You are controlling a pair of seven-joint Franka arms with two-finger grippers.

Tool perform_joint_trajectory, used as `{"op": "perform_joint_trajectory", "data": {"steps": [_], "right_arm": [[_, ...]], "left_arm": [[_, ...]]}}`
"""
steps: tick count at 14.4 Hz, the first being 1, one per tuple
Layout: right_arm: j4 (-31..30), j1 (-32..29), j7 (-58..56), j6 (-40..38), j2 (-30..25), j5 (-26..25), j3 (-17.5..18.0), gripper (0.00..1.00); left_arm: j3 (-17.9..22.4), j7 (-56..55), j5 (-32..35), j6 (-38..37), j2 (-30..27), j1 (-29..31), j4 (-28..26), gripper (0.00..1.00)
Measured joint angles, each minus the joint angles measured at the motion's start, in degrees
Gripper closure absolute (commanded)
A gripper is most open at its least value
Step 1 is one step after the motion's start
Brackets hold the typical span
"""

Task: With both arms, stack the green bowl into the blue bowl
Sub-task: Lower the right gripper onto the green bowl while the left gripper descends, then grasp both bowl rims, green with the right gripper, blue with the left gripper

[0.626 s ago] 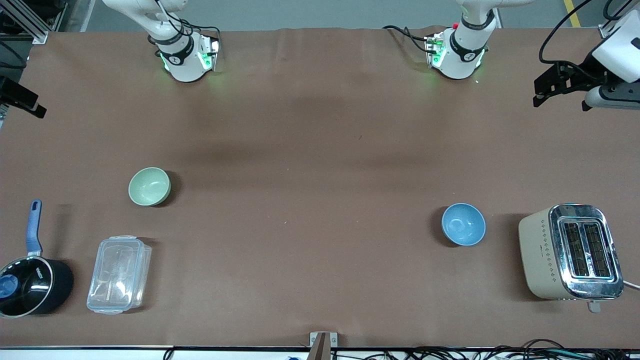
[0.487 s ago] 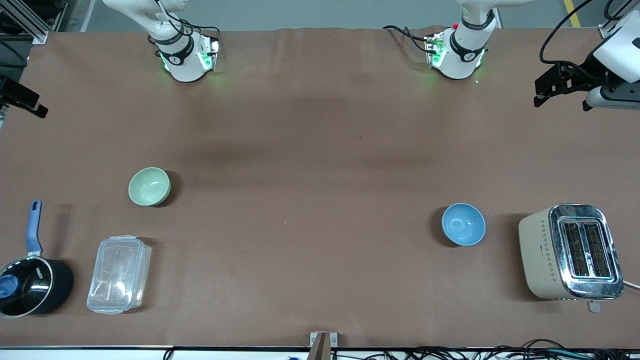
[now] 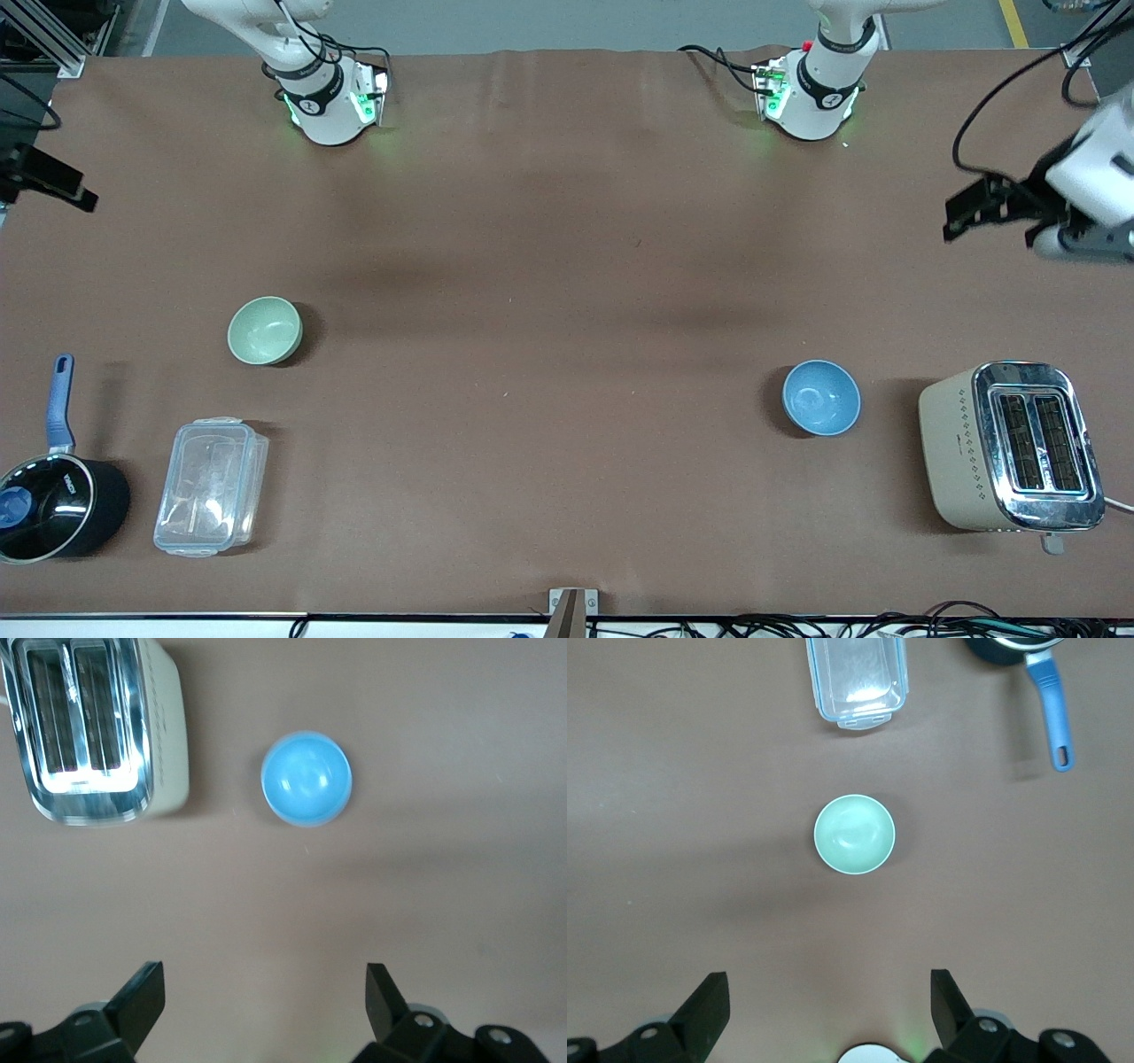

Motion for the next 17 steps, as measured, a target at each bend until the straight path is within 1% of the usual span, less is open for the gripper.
{"op": "perform_joint_trajectory", "data": {"steps": [3, 6, 8, 9, 11, 13, 16, 17], "right_arm": [[-16.03, -1.27, -2.98, 16.98, 1.42, -0.04, -0.16, 0.0], [-31.37, -3.0, -6.34, 38.36, 2.49, -0.07, -0.3, 0.0], [-39.03, -4.56, -8.53, 49.31, 3.77, -0.08, -0.41, 0.0], [-41.07, -5.31, -9.25, 52.94, 5.27, -0.08, -0.45, 0.0], [-42.39, -6.47, -9.93, 58.08, 9.7, -0.08, -0.5, 0.0], [-42.34, -6.72, -9.94, 62.87, 14.34, -0.04, -0.47, 0.0], [-42.31, -6.58, -9.92, 71.08, 19.45, -0.03, -0.02, 0.0], [-42.23, -6.46, -9.78, 71.93, 20.5, 0.0, 0.12, 0.0]], "left_arm": [[0.0, 0.0, 1.1, 5.79, 7.11, 0.0, -0.04, 0.0], [0.01, 0.0, 1.34, 11.47, 14.14, 0.25, -0.47, 0.0], [0.01, 0.06, 1.39, 16.13, 19.04, 0.91, -0.84, 0.0], [0.02, 0.07, 1.4, 18.34, 21.4, 1.28, -0.87, 0.0], [0.02, 0.07, 1.4, 21.56, 25.41, 1.69, -0.91, 0.01], [-0.01, 0.07, 1.4, 23.24, 28.95, 1.58, -0.95, 0.16], [-0.08, 0.1, 1.4, 24.39, 33.06, 1.45, -1.14, 0.3], [-0.08, 0.13, 1.4, 24.93, 33.99, 1.47, -1.26, 0.4]]}}
